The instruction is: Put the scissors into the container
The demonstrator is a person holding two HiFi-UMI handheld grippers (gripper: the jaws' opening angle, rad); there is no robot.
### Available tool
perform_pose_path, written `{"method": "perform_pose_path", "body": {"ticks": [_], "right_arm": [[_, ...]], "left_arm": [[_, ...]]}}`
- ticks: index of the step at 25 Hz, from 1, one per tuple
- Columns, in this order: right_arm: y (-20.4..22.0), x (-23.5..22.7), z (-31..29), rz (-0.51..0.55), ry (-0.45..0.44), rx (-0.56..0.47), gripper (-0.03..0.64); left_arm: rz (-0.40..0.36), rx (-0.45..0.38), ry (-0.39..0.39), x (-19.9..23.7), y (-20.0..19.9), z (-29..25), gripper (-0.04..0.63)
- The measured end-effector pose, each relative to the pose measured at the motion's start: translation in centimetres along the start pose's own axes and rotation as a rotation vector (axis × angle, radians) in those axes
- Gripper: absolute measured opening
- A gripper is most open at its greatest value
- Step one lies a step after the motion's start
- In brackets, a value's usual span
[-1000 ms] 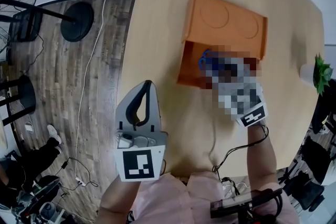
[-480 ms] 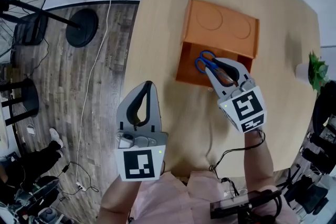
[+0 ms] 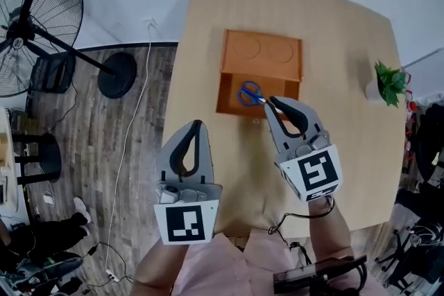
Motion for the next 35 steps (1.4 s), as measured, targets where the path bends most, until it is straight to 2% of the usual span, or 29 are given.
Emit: {"method": "perform_pose_path", "body": {"ticks": [4,8,12,20,35], "right_arm": [[-3.2,0.9,3.7,0.026,0.081,-0.118,0.002],[-6.2,3.1,8.2,0.041,0.153,-0.191,0.002],[-8.2,3.8,11.2,0.052,0.218,-0.242,0.0],[-10.4,4.6,13.7,0.102,0.255,-0.296,0.0],[-10.5,5.0,13.7,0.101,0.253,-0.309,0.0]], "left_arm": [[-0.021,-0.092,0.014,-1.6,-3.4,1.8,0.005],[-0.033,-0.179,0.02,-2.8,-7.3,5.1,0.005],[-0.044,-0.228,0.025,-3.7,-9.6,6.9,0.005],[-0.069,-0.281,0.012,-4.1,-12.3,8.1,0.005],[-0.067,-0.293,0.012,-4.2,-13.0,8.3,0.005]]}}
Point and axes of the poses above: the fingertips, and each gripper's own axes: z backward along the fingers, x to its left, y out of its underside, the point moved 4 cm from there along z, backward along the fingers, and after that the axes turned 10 degrees about -y, right-handed, at the moved point
